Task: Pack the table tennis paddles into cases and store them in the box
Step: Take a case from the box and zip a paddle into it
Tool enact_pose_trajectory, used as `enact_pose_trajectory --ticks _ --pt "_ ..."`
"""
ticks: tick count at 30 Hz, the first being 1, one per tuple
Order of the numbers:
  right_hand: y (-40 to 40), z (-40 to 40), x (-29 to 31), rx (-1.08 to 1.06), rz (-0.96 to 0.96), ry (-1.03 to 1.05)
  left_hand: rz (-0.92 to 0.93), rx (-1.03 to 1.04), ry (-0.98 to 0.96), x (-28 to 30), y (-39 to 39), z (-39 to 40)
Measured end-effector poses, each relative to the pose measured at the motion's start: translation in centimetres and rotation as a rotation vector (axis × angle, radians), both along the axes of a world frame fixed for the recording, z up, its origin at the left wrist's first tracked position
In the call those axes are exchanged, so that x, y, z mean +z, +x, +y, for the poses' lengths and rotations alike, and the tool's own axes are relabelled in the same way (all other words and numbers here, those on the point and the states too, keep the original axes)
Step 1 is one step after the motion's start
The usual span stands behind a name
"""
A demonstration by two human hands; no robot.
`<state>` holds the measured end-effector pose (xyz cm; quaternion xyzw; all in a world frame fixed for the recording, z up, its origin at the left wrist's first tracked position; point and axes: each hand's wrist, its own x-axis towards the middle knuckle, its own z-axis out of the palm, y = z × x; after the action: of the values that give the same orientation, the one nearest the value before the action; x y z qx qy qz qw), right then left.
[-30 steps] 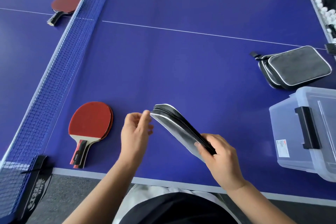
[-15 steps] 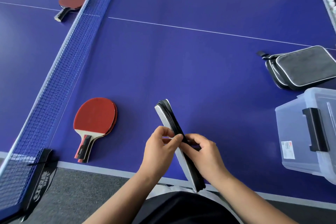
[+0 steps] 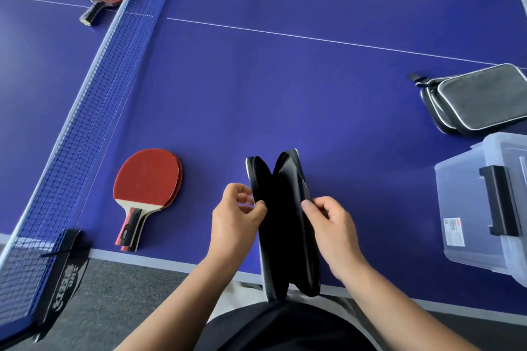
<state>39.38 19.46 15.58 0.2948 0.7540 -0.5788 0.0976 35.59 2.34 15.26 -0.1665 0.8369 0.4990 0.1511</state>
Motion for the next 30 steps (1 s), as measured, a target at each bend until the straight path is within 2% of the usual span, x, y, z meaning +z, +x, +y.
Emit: enact_pose_trajectory --ticks 4,8,11,18,22,26,30 --pt "-0.3 2.6 -0.9 -0.056 0.041 0.171 0.036 0.067 -0.072 -0.9 -0.1 -2.3" --pt "0.6 5.5 -2.2 -0.057 0.044 0.281 -0.055 0.029 -0.128 -2.9 0.7 -5.1" --pt "1.5 7.2 -3.8 -0.057 -0.014 0.338 -0.112 -0.052 -0.140 -4.9 1.5 -6.6" --pt "2.4 8.3 -8.3 -0.041 -0.160 0.412 -0.088 -0.114 -0.197 -8.5 -0.9 -7.6" --pt "3.2 8.5 -10.7 0.032 -0.248 0.452 -0.076 -0.165 -0.240 -10.2 -1.4 -7.8" --pt "3.7 8.1 -11.8 0.077 -0.228 0.504 -0.057 -0.195 -0.298 -11.6 -1.0 -7.8" --pt "4.5 7.6 -12.7 0.237 -0.161 0.717 0.073 -0.294 -0.519 -12.4 0.3 -7.3"
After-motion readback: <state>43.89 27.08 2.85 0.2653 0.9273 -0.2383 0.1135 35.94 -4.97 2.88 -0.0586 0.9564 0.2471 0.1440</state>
